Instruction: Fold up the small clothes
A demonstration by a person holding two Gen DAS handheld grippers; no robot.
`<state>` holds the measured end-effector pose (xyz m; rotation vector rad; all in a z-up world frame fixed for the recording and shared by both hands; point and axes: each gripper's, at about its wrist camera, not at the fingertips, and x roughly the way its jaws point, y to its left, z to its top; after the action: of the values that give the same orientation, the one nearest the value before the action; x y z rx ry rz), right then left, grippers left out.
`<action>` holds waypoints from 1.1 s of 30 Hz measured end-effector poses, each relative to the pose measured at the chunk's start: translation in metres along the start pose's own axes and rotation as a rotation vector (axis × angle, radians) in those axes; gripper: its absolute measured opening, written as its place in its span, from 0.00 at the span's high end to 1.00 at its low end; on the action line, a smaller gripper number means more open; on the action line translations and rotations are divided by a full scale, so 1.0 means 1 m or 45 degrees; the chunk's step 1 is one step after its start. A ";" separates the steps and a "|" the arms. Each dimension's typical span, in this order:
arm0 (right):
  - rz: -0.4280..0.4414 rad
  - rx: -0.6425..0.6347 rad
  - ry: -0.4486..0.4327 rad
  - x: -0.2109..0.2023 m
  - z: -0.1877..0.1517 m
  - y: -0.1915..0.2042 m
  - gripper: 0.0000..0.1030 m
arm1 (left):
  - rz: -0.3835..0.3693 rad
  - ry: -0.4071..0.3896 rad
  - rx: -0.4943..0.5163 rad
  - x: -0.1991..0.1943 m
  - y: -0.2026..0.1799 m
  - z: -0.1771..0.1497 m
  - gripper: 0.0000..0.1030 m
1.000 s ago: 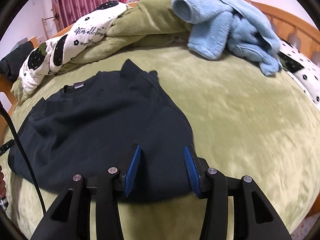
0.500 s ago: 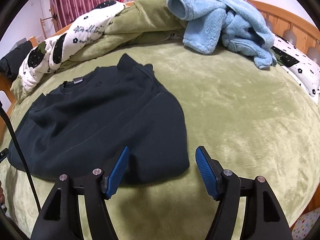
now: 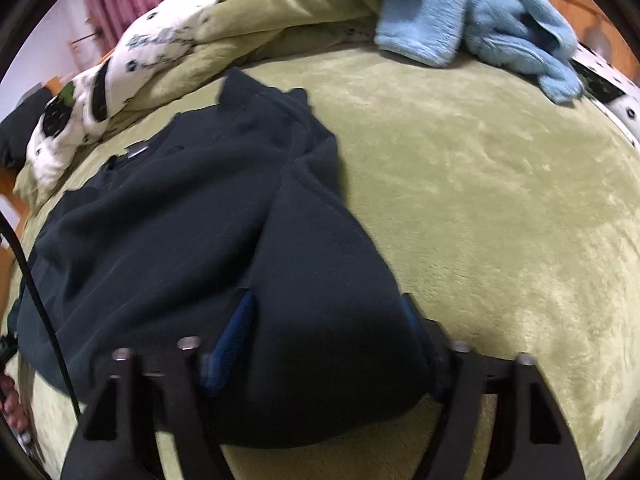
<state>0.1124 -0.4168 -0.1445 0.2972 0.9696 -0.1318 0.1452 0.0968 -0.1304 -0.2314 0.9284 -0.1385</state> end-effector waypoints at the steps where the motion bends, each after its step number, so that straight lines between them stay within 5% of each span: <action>1: 0.031 -0.003 0.004 -0.002 -0.001 0.001 0.67 | 0.001 -0.013 0.003 -0.003 0.000 -0.001 0.69; 2: 0.041 -0.004 -0.002 -0.006 -0.002 0.002 0.77 | -0.007 -0.020 -0.008 -0.008 0.001 -0.002 0.73; 7: 0.052 0.013 0.005 -0.021 -0.009 0.001 0.83 | 0.004 -0.038 -0.010 -0.027 -0.001 -0.008 0.78; 26: -0.052 -0.076 0.017 -0.123 -0.115 -0.010 0.84 | 0.031 -0.009 0.090 -0.116 -0.003 -0.108 0.78; 33: -0.089 -0.082 0.030 -0.136 -0.135 -0.011 0.80 | 0.048 -0.013 0.088 -0.125 -0.004 -0.117 0.74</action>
<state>-0.0732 -0.3891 -0.1056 0.2062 1.0062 -0.1611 -0.0231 0.1037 -0.1002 -0.1506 0.9159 -0.1343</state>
